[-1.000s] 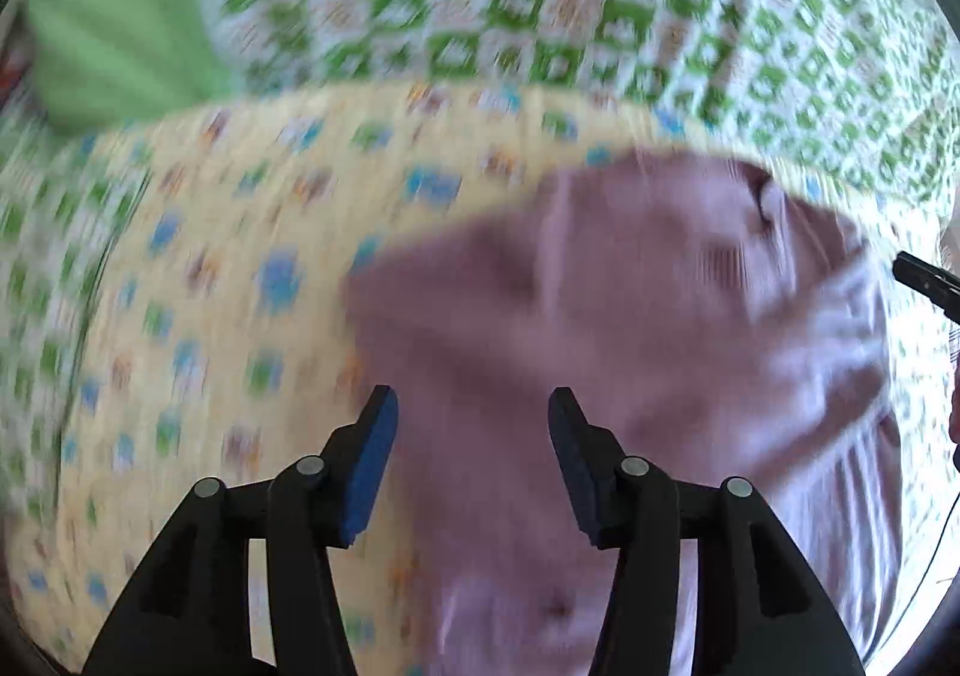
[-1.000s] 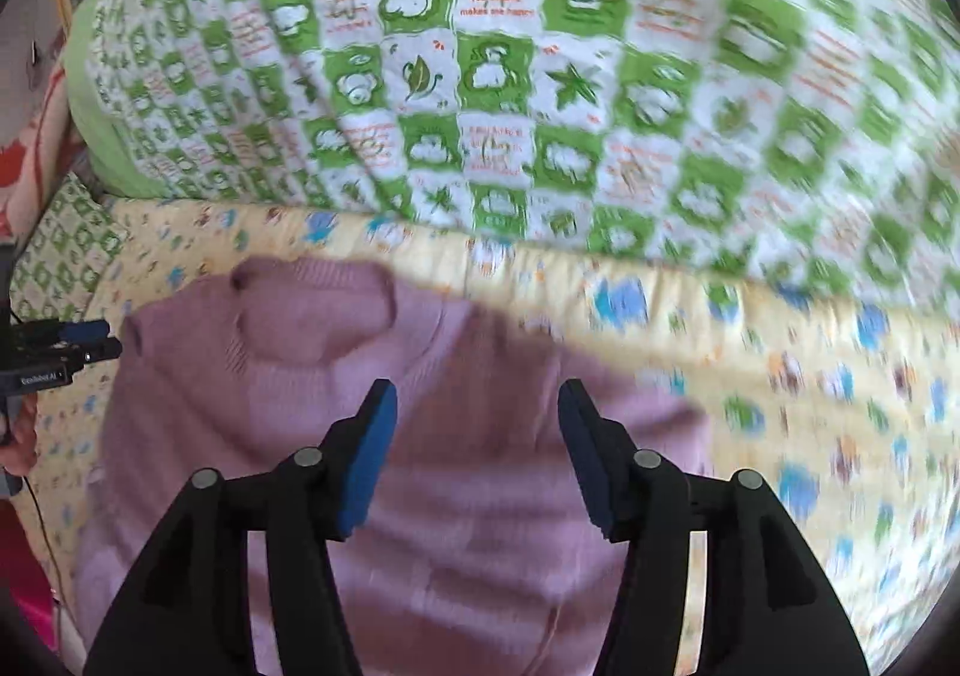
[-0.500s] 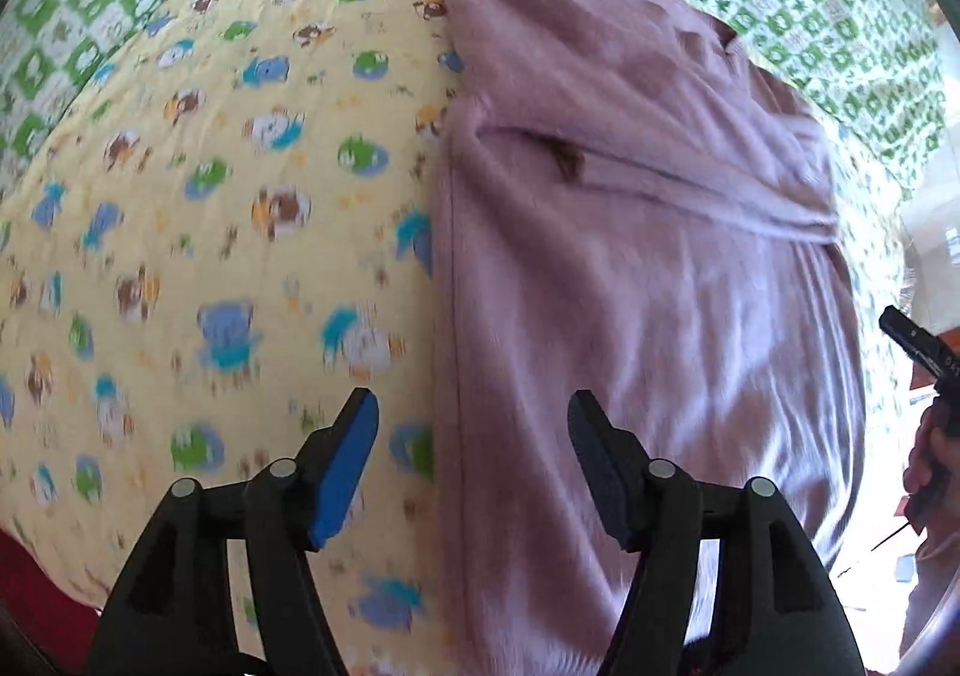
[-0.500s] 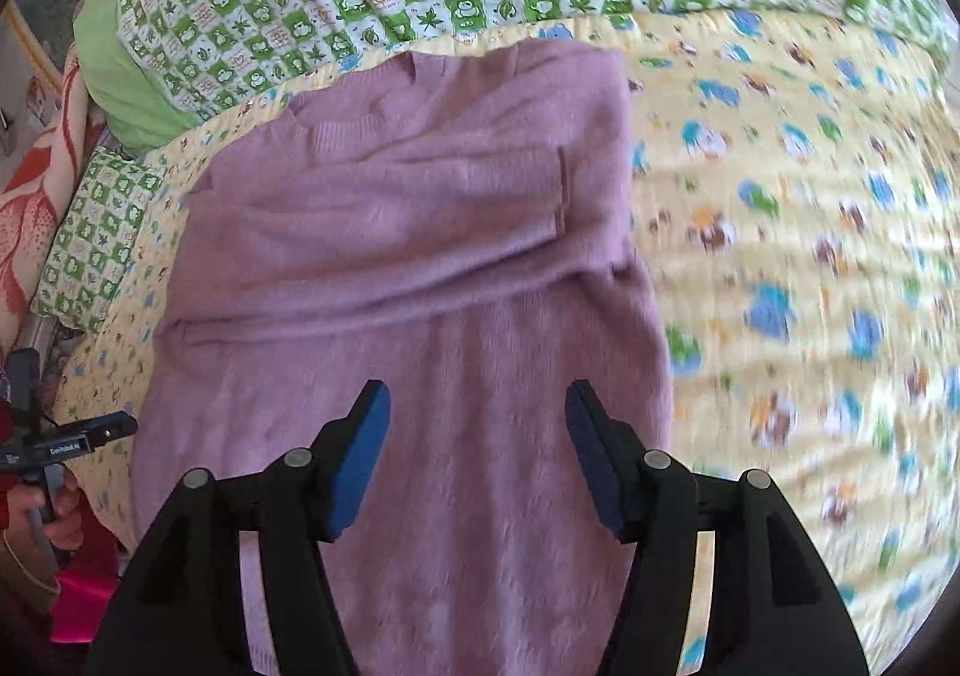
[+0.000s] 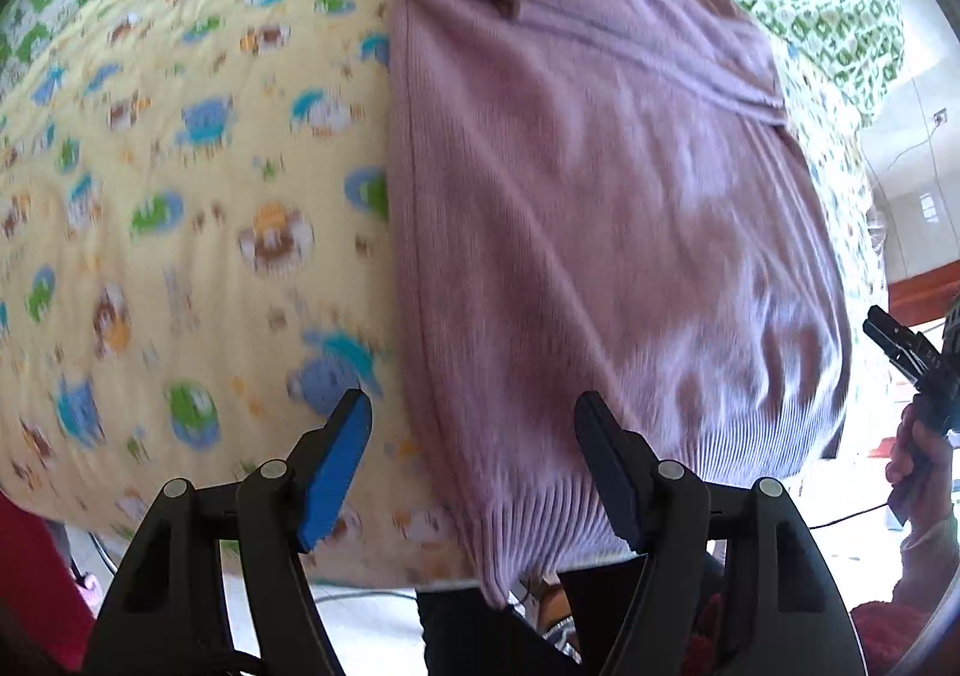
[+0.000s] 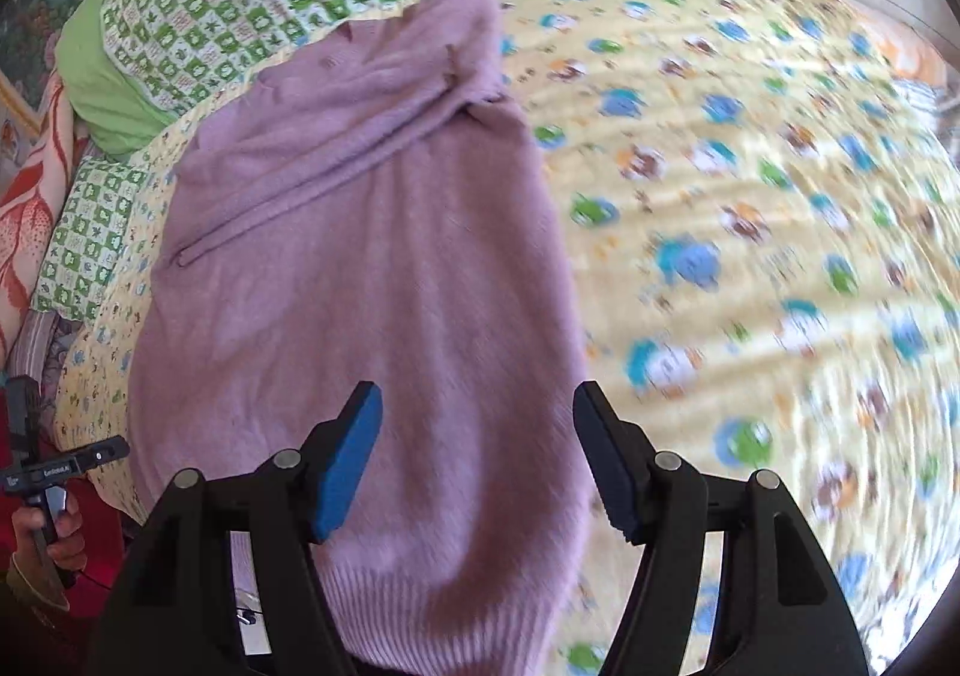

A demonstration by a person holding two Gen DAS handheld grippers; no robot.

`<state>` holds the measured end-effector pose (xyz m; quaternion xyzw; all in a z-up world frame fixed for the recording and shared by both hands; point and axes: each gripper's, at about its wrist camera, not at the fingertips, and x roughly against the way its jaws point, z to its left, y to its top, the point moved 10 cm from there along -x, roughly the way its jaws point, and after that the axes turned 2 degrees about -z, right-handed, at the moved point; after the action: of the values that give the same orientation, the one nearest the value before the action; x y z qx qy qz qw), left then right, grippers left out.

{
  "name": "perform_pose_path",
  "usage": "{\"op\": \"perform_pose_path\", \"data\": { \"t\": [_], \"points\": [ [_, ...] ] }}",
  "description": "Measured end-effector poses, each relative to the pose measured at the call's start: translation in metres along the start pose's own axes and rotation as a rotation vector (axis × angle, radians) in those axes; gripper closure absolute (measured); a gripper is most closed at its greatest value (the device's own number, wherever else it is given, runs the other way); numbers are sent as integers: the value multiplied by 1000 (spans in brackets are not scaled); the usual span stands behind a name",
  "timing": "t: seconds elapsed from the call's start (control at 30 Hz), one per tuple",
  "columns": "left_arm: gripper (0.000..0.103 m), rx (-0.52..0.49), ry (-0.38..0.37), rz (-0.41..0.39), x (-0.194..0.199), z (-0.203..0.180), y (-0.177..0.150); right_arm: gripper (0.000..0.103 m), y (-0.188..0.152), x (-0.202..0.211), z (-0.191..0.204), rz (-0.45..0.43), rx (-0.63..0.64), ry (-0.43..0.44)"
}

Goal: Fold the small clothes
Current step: 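Grasp the ribbed hem with both tools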

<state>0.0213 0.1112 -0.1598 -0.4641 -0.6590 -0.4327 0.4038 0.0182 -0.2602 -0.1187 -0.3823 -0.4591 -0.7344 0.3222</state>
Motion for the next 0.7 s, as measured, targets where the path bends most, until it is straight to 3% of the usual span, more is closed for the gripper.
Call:
{"op": "perform_pose_path", "data": {
  "t": [0.27, 0.5, 0.57, 0.6, 0.67, 0.7],
  "points": [
    [33, 6, -32, 35, -17, -2, -32, 36, -49, 15, -23, 33, -65, -2],
    [35, -7, -67, 17, -22, -16, -31, 36, -73, 5, -21, 61, -104, 54],
    [40, -27, -66, 19, -26, -22, -30, 36, -75, 4, -17, 60, -97, 71],
    [48, -39, -58, 18, -27, -25, -30, 36, -75, 3, -16, 58, -96, 76],
    [67, -70, -49, 12, -29, -31, -30, 36, -76, 1, -13, 52, -105, 96],
    [82, -74, -55, 13, -29, -32, -30, 36, -76, 1, -11, 49, -113, 112]
  ]
}}
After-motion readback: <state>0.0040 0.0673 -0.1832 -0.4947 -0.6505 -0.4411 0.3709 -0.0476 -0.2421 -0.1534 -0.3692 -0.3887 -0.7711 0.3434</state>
